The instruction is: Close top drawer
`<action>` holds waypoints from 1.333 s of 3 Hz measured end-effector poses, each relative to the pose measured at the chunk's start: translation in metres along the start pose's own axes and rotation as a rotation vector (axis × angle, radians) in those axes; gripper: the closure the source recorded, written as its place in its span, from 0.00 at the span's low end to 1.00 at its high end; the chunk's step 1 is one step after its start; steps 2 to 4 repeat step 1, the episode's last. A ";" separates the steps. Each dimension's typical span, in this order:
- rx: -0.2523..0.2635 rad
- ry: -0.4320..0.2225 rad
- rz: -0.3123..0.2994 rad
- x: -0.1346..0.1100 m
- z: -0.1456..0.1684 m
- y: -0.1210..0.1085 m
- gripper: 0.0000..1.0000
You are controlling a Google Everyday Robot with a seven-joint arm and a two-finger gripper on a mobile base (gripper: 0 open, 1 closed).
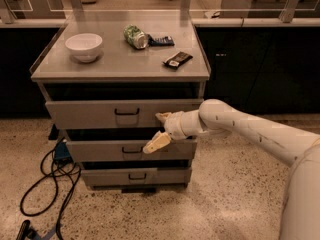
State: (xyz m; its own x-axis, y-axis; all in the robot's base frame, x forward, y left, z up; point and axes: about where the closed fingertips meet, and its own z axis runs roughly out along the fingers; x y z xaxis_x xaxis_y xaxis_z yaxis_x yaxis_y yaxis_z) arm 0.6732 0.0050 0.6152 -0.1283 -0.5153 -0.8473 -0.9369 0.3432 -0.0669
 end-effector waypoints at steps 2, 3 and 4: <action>0.000 0.000 0.000 0.000 0.000 0.000 0.00; 0.000 0.000 0.000 0.000 0.000 0.000 0.00; 0.000 0.000 0.000 0.000 0.000 0.000 0.00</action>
Offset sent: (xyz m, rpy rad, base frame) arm 0.0000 0.0000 0.0000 0.0000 0.0000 0.0000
